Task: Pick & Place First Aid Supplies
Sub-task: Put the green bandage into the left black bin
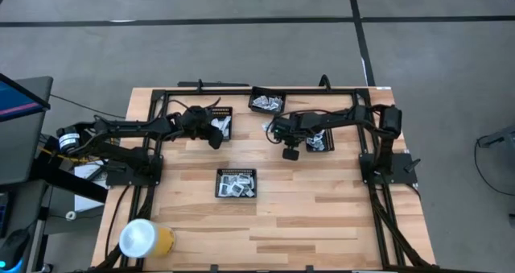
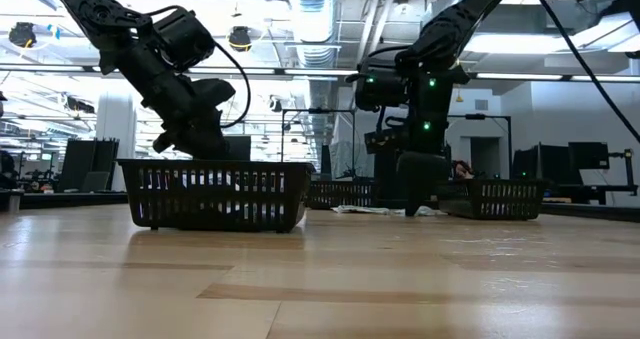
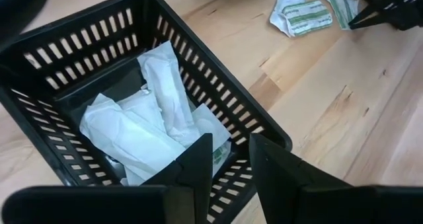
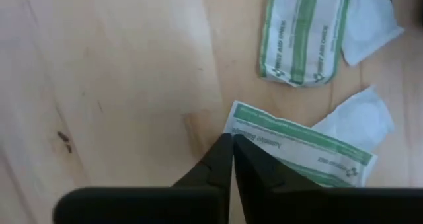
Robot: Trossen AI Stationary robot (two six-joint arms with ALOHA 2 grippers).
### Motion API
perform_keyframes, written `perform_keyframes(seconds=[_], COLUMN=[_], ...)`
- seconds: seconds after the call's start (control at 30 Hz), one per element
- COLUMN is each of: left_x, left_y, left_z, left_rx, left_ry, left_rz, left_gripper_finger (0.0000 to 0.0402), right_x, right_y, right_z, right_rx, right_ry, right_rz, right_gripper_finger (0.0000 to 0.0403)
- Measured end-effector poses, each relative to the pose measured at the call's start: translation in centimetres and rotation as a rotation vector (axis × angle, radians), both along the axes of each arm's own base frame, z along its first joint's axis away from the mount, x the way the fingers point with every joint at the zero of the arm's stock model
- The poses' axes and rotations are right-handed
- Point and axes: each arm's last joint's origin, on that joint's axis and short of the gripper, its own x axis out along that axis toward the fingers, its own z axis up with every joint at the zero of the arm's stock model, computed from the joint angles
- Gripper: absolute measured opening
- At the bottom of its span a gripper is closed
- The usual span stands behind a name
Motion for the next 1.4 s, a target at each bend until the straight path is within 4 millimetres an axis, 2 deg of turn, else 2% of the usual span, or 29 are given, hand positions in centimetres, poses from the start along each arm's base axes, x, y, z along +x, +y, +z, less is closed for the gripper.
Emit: perform_keyframes(seconds=[0.1,0.3,0.43,0.53,0.67,0.8,0.9,1.0,1.4], left_x=[0.1,0.1,0.1,0.1,0.1,0.1,0.1,0.1,0.2], left_y=[-0.2,-0.2,-0.2,-0.2,-0.2,-0.2,-0.2,-0.2,-0.3], left_z=[0.0,0.0,0.0,0.0,0.1,0.1,0.1,0.1,0.1], left_rx=[0.000,0.001,0.006,0.007,0.008,0.008,0.008,0.009,0.023], left_ry=[0.000,0.000,0.003,0.000,-0.003,-0.004,-0.004,-0.004,0.003], left_rz=[-0.008,-0.012,-0.016,-0.016,-0.016,-0.016,-0.016,-0.016,-0.031], left_gripper_finger=[0.0100,0.0100,0.0100,0.0100,0.0100,0.0100,0.0100,0.0100,0.0100], right_x=[0.1,0.4,1.1,1.2,1.4,1.5,1.5,1.9,3.6], right_y=[0.5,1.2,1.0,0.9,0.9,1.1,1.2,1.1,0.8], right_z=[0.2,3.3,7.3,9.1,12.5,13.6,13.8,12.8,6.6], right_rx=[0.004,0.031,0.003,-0.010,-0.022,0.039,0.055,0.075,0.144], right_ry=[-0.008,-0.062,-0.180,-0.200,-0.310,-0.351,-0.360,-0.333,-0.157], right_rz=[-0.017,-0.004,-0.001,-0.006,0.007,0.060,0.081,0.082,0.059], right_gripper_finger=[0.0009,0.0002,0.0001,0.0001,0.0001,0.0001,0.0005,0.0020,0.0131])
